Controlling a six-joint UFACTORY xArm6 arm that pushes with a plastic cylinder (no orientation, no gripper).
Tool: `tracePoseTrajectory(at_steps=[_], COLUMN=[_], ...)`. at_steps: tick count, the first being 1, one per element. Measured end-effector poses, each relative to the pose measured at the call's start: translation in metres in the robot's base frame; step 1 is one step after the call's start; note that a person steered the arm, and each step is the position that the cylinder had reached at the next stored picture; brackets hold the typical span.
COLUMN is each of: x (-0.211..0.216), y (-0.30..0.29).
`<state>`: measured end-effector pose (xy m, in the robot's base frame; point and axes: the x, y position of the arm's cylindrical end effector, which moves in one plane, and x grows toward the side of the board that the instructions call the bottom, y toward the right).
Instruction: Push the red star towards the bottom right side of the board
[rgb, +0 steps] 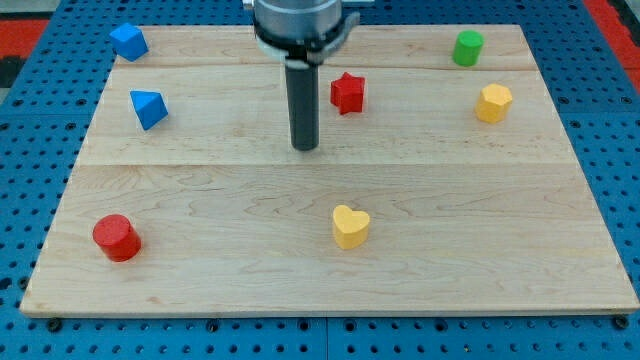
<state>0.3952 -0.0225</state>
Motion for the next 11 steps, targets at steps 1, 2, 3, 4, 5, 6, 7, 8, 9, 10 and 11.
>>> tracePoseTrajectory(at_steps=[1, 2, 3, 4, 5, 6, 7, 8, 9, 10, 11], x=[-0.058, -0.096, -0.098, -0.08, -0.038, -0.008, -0.044, -0.038, 0.004, 0.037, 0.039], y=[-0.003, -0.002, 0.025, 0.056, 0.068, 0.068, 0.049, 0.052, 0.093, 0.153, 0.167])
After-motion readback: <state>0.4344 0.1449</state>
